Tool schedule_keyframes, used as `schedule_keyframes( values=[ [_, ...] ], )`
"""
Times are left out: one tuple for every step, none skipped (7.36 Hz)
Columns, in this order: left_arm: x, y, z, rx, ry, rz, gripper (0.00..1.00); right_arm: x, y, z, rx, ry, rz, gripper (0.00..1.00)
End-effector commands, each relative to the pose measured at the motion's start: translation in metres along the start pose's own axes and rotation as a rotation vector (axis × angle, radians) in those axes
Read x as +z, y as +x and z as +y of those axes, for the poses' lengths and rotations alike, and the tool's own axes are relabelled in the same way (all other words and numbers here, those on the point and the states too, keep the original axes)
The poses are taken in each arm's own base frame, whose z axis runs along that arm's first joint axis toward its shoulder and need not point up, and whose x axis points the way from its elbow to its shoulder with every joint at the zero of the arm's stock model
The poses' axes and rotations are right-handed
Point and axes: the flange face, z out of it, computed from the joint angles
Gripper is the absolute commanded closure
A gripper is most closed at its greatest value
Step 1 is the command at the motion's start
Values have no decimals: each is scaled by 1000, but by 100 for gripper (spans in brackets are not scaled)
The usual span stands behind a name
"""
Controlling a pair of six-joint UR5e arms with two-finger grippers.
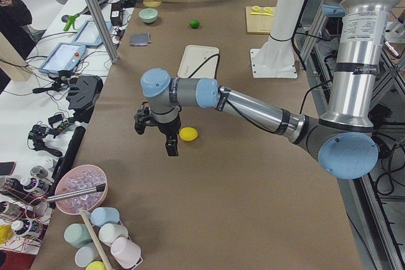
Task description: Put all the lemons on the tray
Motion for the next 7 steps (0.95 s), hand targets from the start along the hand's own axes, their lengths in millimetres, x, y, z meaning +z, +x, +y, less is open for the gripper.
schedule_keyframes(
  values=[
    [18, 86, 11, -8, 2, 17, 2, 5, -16, 0, -16, -17, 0, 1],
    [35, 119, 13, 2, -1, 29, 2, 7, -28, -4, -31, -19, -3, 1],
    [50, 134, 16, 16, -12, 30, 2, 8, -37, -5, -42, -22, -8, 1],
    [57, 142, 17, 33, -19, 27, 2, 14, -51, -4, -61, -33, -8, 1],
    [65, 153, 14, 39, -31, 26, 2, 24, -73, -4, -99, -49, -8, 1],
    [85, 167, 16, 35, -40, 35, 2, 25, -105, -14, -119, -51, -11, 1],
    [104, 162, 9, 52, -25, 49, 2, 30, -147, -23, -101, -59, -12, 1]
  ],
)
